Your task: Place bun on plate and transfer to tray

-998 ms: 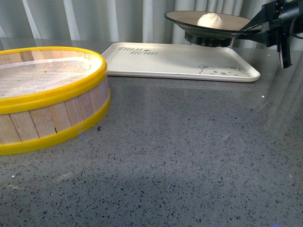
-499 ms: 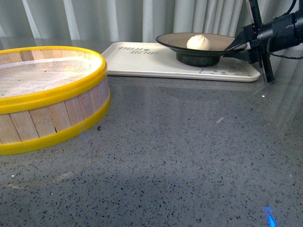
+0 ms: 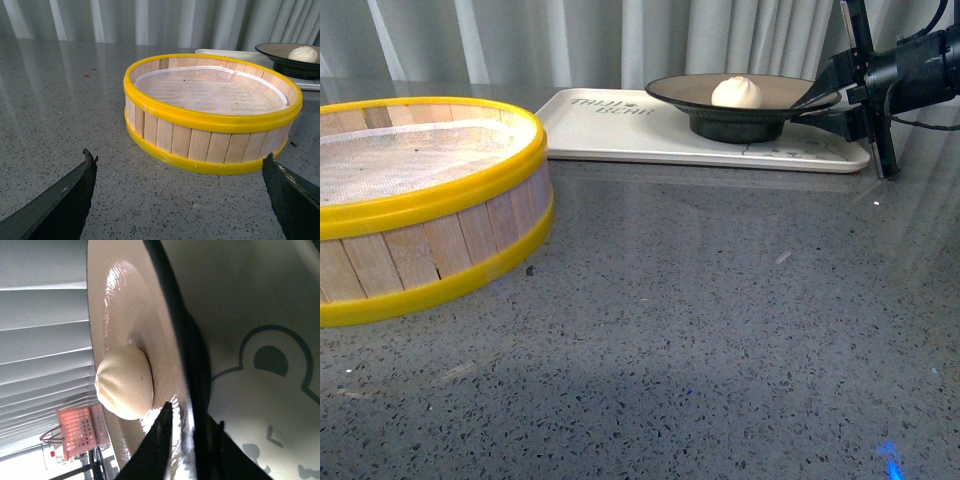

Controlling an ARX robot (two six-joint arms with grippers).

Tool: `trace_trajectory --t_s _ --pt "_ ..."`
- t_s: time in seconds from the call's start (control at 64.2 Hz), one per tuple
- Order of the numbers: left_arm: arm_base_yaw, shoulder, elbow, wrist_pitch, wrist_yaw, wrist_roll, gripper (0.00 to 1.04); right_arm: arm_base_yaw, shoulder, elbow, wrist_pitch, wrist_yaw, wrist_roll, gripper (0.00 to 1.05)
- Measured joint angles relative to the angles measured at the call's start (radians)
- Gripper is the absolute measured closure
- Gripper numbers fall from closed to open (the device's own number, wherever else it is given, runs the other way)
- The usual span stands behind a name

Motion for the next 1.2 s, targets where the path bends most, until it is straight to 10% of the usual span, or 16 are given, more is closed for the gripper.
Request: trace_trajectory --t_s 0.436,0.873,1.2 --pt "0.0 0.0 0.0 0.0 0.0 0.0 0.07 -0.034 -0.087 -0.048 -0.014 0.085 0.003 0.07" --pt "0.0 0.0 0.0 0.0 0.0 0.0 0.07 -0.166 -0.399 -0.291 0.02 0.324 -0.066 0.08" --pt "0.0 0.0 0.0 0.0 0.0 0.0 0.07 -0.432 -0.978 -0.822 0.342 0.47 -0.637 0.08"
